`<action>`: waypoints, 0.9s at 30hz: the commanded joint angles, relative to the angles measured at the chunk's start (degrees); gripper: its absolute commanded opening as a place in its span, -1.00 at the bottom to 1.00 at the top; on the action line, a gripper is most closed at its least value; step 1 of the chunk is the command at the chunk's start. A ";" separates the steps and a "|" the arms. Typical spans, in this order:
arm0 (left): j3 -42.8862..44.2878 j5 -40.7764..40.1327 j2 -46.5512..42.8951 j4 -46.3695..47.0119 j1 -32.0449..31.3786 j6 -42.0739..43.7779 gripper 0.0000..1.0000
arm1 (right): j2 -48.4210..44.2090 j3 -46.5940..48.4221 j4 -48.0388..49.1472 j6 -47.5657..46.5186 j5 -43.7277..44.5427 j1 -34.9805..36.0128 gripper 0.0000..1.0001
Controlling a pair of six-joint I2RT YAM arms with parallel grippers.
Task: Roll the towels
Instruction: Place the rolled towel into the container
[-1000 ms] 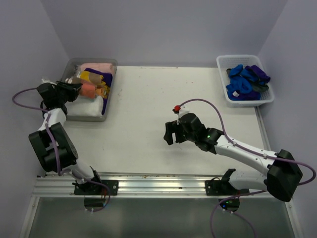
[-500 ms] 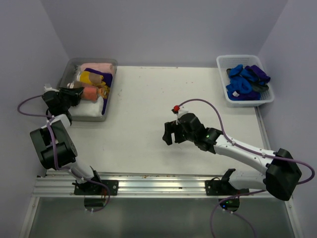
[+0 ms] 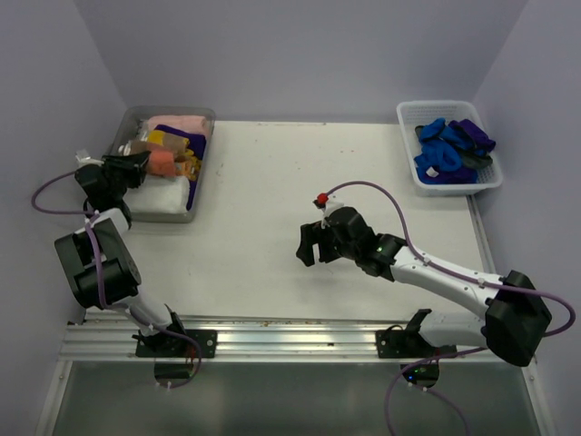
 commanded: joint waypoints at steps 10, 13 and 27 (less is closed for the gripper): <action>2.25 -0.66 5.98 5.86 0.49 2.21 -0.81 | 0.34 -0.20 2.99 0.59 -1.34 -0.11 0.62; 1.81 -2.68 4.57 0.23 0.49 6.69 -0.79 | 0.43 -0.29 2.99 0.68 -1.25 -0.11 0.62; 5.49 -6.38 4.04 -17.79 0.49 16.73 -0.24 | 0.69 -0.11 3.43 0.59 -1.61 -0.11 0.62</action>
